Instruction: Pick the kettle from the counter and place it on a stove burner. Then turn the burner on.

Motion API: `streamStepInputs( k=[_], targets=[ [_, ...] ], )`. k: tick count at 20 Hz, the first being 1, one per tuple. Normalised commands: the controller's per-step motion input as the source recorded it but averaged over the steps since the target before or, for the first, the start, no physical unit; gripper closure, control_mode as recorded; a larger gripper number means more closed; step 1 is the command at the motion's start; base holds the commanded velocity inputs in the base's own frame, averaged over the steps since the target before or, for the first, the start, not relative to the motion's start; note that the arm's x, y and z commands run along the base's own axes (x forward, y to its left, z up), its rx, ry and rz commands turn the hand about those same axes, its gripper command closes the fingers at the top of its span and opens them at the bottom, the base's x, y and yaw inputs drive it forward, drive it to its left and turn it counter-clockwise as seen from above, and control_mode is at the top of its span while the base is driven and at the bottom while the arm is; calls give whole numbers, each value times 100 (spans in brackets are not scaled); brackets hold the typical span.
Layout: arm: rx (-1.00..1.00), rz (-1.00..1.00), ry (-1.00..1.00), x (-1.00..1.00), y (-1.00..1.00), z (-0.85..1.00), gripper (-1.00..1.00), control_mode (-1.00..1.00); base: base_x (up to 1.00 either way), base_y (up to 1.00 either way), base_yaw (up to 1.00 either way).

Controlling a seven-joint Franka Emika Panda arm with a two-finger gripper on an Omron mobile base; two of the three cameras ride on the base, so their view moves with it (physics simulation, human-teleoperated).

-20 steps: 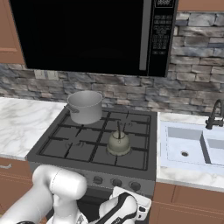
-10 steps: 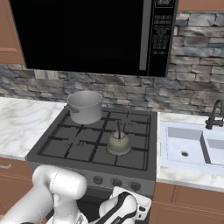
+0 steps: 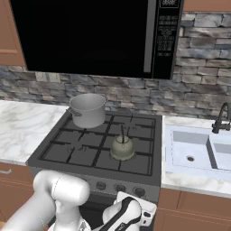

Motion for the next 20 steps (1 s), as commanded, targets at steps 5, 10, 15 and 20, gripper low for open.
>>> streamStepInputs(
  k=[5, 10, 15, 20],
  targets=[
    [0, 0, 0, 0, -4, 0, -100, -100, 0, 0, 0],
    [0, 0, 0, 0, -3, 0, -100, -100, 0, 0, 0],
    [0, 0, 4, 0, 0, -10, -100, -100, 0, 0, 0],
    [0, 0, 3, 0, 0, -7, -100, -100, 0, 0, 0]
  ],
)
